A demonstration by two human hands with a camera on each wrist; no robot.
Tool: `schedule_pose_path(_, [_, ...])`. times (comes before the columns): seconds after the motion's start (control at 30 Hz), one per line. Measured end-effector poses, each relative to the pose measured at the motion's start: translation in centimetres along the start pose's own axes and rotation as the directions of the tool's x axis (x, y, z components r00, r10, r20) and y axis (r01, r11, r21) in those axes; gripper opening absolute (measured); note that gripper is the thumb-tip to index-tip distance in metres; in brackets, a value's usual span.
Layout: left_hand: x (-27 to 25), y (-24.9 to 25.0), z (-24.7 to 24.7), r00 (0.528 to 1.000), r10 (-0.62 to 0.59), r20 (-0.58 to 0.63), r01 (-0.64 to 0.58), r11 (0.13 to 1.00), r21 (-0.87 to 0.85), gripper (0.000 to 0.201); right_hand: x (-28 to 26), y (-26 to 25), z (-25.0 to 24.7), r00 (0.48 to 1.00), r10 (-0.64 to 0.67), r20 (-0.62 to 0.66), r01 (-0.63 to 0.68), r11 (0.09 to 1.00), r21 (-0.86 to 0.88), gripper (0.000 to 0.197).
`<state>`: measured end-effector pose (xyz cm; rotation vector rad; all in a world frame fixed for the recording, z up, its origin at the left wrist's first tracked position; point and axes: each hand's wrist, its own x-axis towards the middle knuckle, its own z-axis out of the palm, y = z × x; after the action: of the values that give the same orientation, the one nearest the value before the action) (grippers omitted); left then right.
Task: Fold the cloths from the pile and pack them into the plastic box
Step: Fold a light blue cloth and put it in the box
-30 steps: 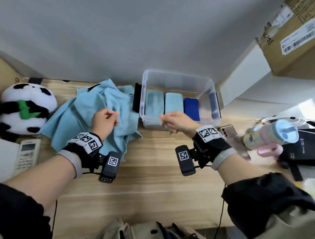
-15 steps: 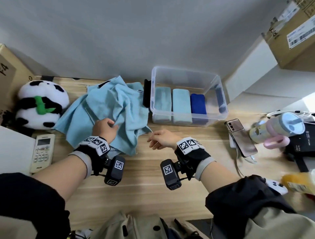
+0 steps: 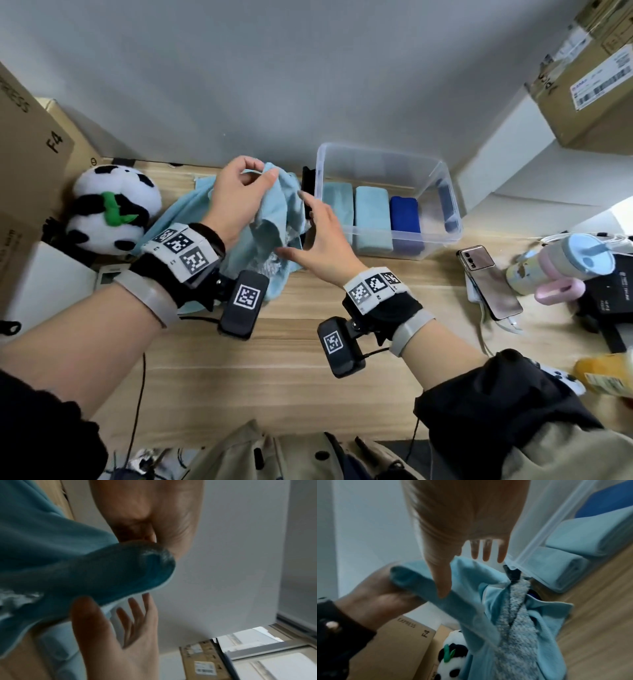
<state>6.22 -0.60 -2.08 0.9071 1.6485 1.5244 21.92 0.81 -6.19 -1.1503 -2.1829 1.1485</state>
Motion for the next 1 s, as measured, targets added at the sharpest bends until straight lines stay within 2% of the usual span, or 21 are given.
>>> schedule_pose_path(0.07, [-0.9, 1.6, 1.0, 0.998, 0.018, 0.059, -0.016, 0.999, -0.041, 0.020, -0.1, -1.4, -0.4, 0.990, -0.106, -0.096, 0.105, 0.994, -0.020, 0.083])
schedule_pose_path(0.13, [-1.8, 2.5, 1.8, 0.995, 0.039, 0.089, -0.031, 0.995, -0.091, 0.019, -0.6, -2.3, -1.2, 0.968, -0.178, -0.177, 0.167, 0.983, -0.070, 0.056])
schedule_pose_path(0.23, [-2.8, 3.0, 2.3, 0.994, 0.066, 0.090, -0.057, 0.993, -0.104, 0.019, -1.7, -2.4, -3.3, 0.957, -0.172, -0.234, 0.168, 0.985, -0.036, 0.020])
schedule_pose_path(0.33, [-3.8, 2.8, 2.9, 0.990, 0.044, 0.131, -0.039, 0.999, -0.037, 0.019, -3.1, -2.0, -5.7, 0.968, -0.146, -0.202, 0.159, 0.986, 0.046, 0.015])
schedule_pose_path(0.43, [-4.8, 2.5, 3.9, 0.977, -0.011, 0.212, 0.011, 1.000, 0.003, 0.018, -4.8, -1.6, -7.5, 0.987, -0.134, -0.093, 0.139, 0.989, 0.049, 0.007])
schedule_pose_path(0.57, [-5.9, 3.2, 5.4, 0.955, -0.036, 0.296, 0.034, 0.999, 0.011, 0.018, -7.0, -1.1, -9.6, 0.994, -0.105, 0.000, 0.105, 0.992, 0.065, 0.031])
schedule_pose_path(0.7, [-7.2, 4.1, 7.3, 0.888, -0.119, 0.444, 0.151, 0.988, -0.036, 0.015, -8.2, -0.5, -11.2, 0.996, -0.037, -0.085, 0.050, 0.987, 0.153, 0.057])
schedule_pose_path(0.8, [-8.2, 3.6, 8.7, 0.838, -0.149, 0.525, 0.223, 0.972, -0.079, 0.038, -8.7, 0.1, -12.0, 0.990, 0.061, -0.123, -0.025, 0.961, 0.277, 0.053])
schedule_pose_path(0.9, [-9.2, 2.7, 9.8, 0.865, -0.161, 0.476, 0.196, 0.980, -0.024, 0.050, -9.3, 0.5, -12.2, 0.989, 0.104, -0.104, -0.066, 0.945, 0.320, 0.046])
schedule_pose_path(1.0, [-9.7, 2.3, 10.3, 0.897, -0.161, 0.412, 0.167, 0.986, 0.023, 0.042, -9.7, 1.0, -12.0, 0.984, 0.104, -0.145, -0.070, 0.973, 0.219, 0.041])
